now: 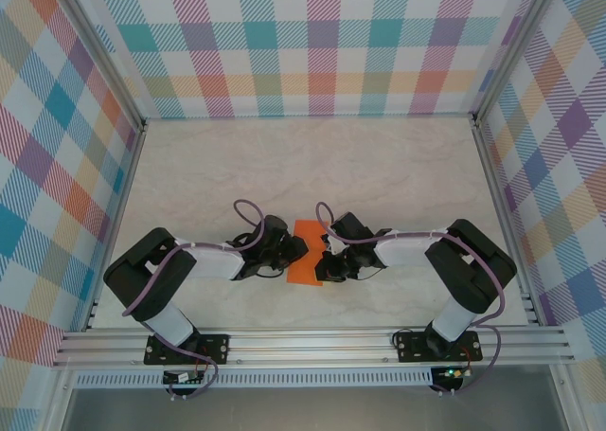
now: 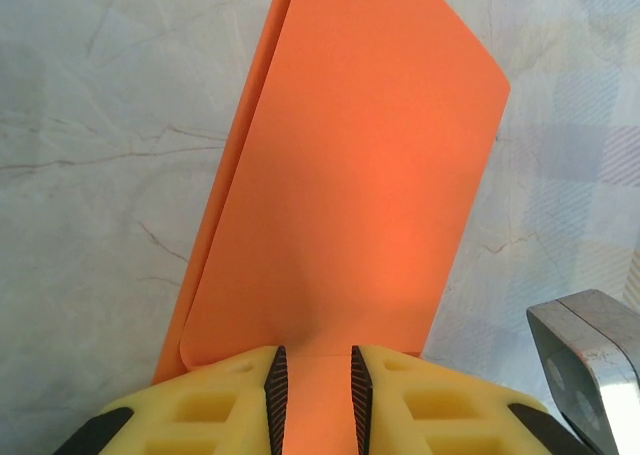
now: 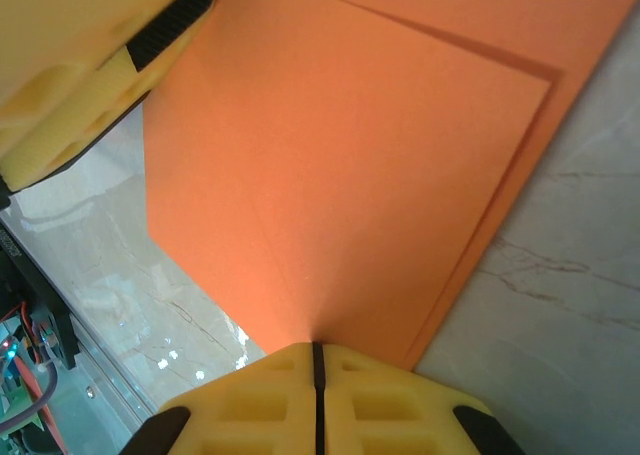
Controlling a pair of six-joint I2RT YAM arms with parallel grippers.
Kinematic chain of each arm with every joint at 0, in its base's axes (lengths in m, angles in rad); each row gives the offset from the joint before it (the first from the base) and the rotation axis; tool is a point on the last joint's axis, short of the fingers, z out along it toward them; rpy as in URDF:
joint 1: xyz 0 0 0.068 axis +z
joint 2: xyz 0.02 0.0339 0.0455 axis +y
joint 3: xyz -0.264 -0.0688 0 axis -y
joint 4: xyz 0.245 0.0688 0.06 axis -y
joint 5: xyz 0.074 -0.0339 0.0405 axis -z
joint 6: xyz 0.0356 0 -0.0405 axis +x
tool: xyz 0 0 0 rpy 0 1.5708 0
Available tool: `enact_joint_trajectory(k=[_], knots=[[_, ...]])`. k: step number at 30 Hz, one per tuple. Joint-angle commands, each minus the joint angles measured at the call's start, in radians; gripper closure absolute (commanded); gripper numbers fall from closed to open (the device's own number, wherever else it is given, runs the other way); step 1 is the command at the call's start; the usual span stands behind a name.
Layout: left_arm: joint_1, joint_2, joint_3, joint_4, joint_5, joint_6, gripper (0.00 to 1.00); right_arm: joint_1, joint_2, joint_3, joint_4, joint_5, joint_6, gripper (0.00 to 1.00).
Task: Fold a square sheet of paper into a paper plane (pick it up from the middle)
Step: Fold the triangle a second time at the center of the table.
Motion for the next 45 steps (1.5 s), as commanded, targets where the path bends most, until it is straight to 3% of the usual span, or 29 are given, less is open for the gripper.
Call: enact_joint_trajectory(k=[1,17,28,36,45], knots=[[0.065,0.05,-0.02,-0.06,-0.109,0.045,0.73,0.006,0.036,-0.045,-0.128,0.074,-0.012,0.92],[0.194,0.056,-0.032,-0.056,-0.05,0.096,0.73,0.007,0.04,-0.032,-0.135,0.078,-0.009,0.92],[0.23,-0.089,-0.019,-0.145,0.002,0.13,0.71,0.007,0.044,-0.013,-0.134,0.075,-0.009,0.92],[0.133,-0.195,-0.01,-0.157,0.078,0.125,0.69,0.006,0.037,-0.008,-0.131,0.077,-0.007,0.92],[0.028,-0.036,0.063,-0.065,0.122,0.107,0.7,0.007,0.011,0.004,-0.119,0.063,-0.009,0.91]])
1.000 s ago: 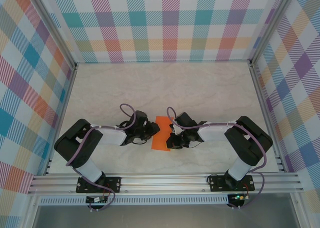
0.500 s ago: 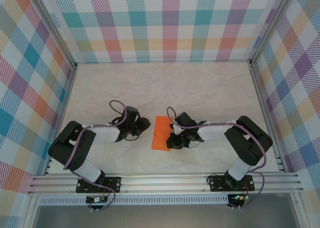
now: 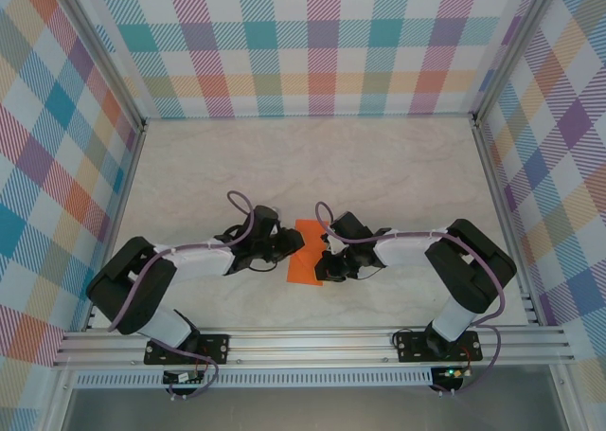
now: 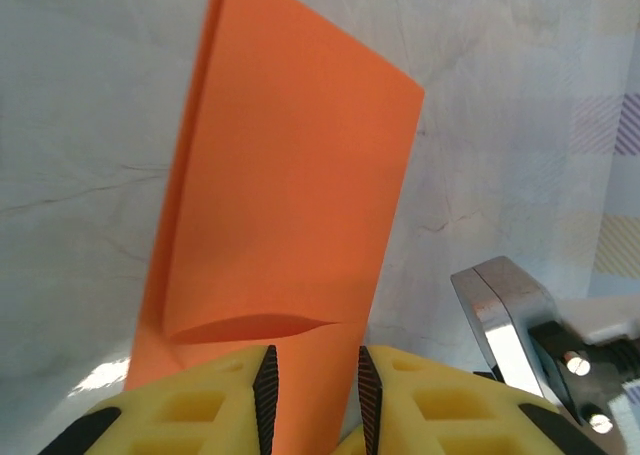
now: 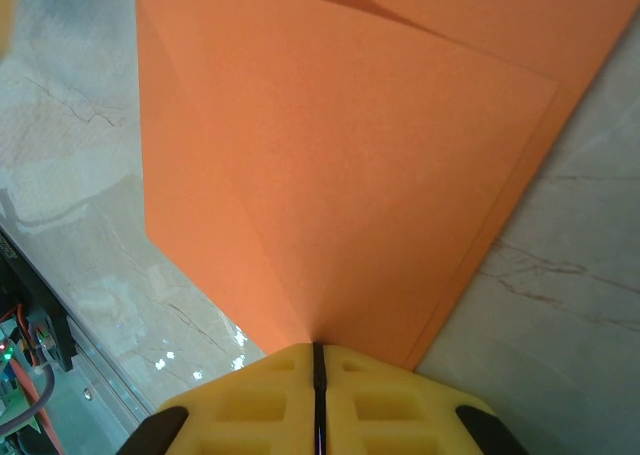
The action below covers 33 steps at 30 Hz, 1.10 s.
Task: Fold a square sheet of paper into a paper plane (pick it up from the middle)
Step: Fold the triangle a second time at the center of the table.
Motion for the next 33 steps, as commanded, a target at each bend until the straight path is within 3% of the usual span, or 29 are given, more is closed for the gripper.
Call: enact_joint_trajectory(k=[1,5,15,27,33], knots=[[-0.015,0.086,0.034,0.061,0.049,0.006,0.7,0.005,0.01,-0.002,-0.108,0.057,-0.009,0.91],[-0.017,0.166,0.048,0.043,0.02,0.021,0.73,0.005,0.012,0.01,-0.116,0.056,-0.013,0.91],[-0.016,0.166,0.005,-0.002,-0.035,0.04,0.74,0.005,-0.032,0.08,-0.101,0.003,0.011,0.88],[-0.017,0.175,0.017,0.003,-0.04,0.029,0.74,0.01,0.122,0.172,0.027,-0.051,0.097,0.89],[-0.017,0.18,0.016,0.003,-0.044,0.027,0.75,0.013,0.165,0.165,-0.047,0.006,0.092,0.89]])
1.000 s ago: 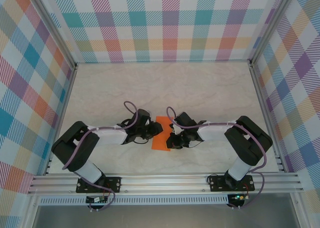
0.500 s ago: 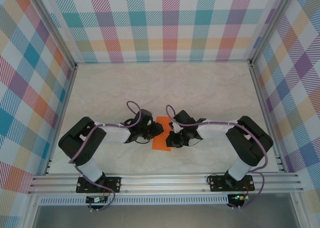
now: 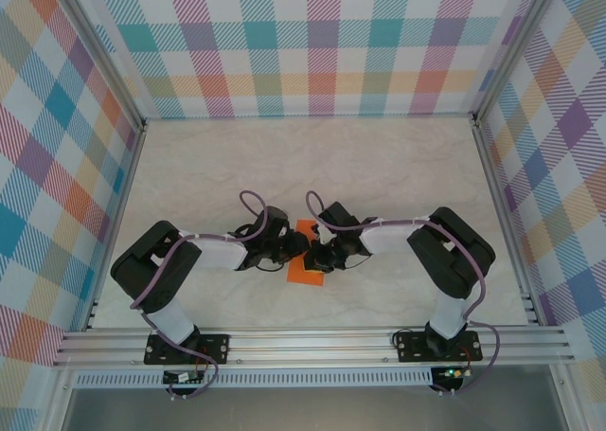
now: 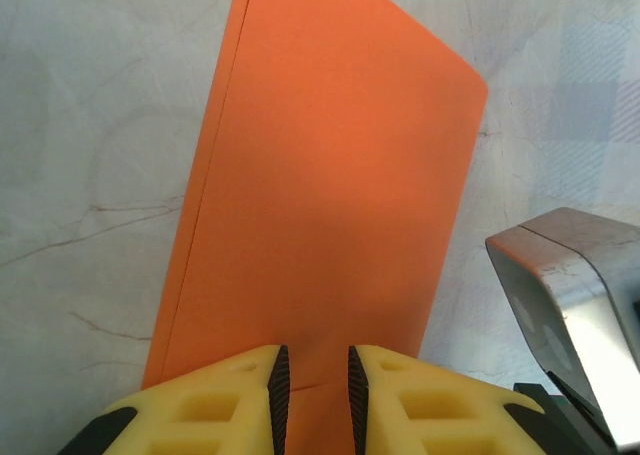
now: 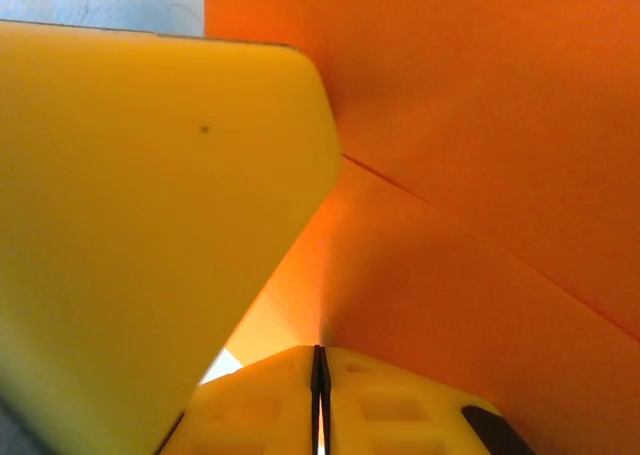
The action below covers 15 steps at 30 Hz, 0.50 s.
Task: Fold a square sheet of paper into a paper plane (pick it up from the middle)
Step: Fold the triangle a second time at the center of the table.
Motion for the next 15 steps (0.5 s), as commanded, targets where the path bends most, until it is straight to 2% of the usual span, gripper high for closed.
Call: enact_joint_trajectory(k=[1,15], knots=[[-0.008,0.038,-0.024,-0.052,-0.049,0.016,0.75,0.008,0.025,-0.004,-0.046,0.041,0.005,0.9],[-0.008,0.029,-0.04,-0.1,-0.097,0.018,0.77,0.008,-0.067,-0.156,-0.029,0.007,0.016,0.88]])
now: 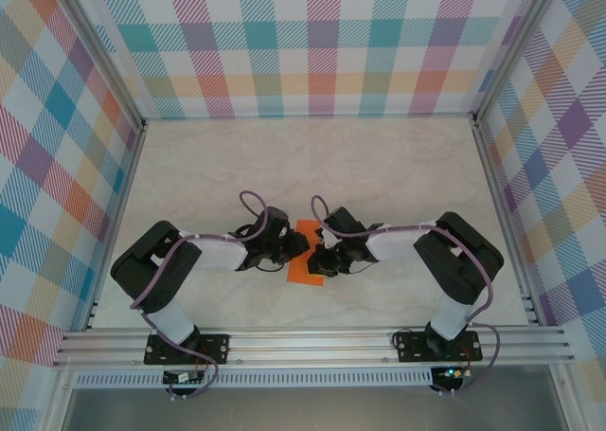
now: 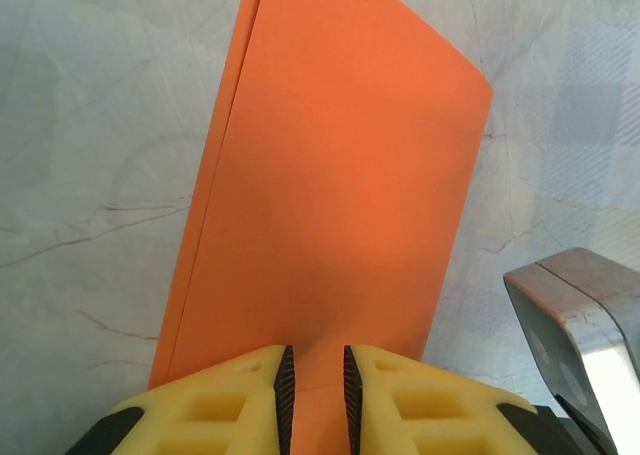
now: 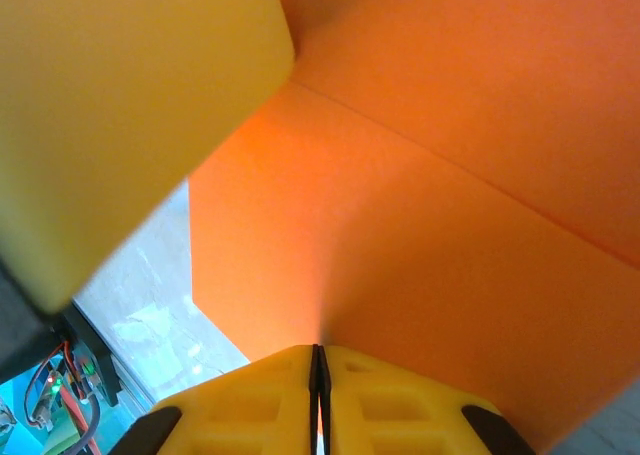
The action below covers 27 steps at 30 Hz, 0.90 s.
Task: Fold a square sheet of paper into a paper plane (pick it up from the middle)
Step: Fold the triangle a second time at the center of the table.
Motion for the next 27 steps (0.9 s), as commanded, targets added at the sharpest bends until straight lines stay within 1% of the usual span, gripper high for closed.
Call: enact_joint_trajectory(k=[1,15,21,27], knots=[[-0.005,0.027,-0.042,-0.098,-0.084,0.019,0.77,0.008,-0.011,-0.067,-0.093,0.005,0.014,0.88],[-0.003,0.021,-0.048,-0.095,-0.087,0.017,0.77,0.008,-0.139,-0.209,-0.099,0.036,0.023,0.88],[-0.005,0.018,-0.048,-0.093,-0.08,0.018,0.77,0.008,-0.133,-0.185,-0.094,0.04,0.028,0.88],[-0.003,0.018,-0.048,-0.092,-0.079,0.02,0.77,0.008,-0.186,-0.135,-0.127,0.065,0.027,0.88]])
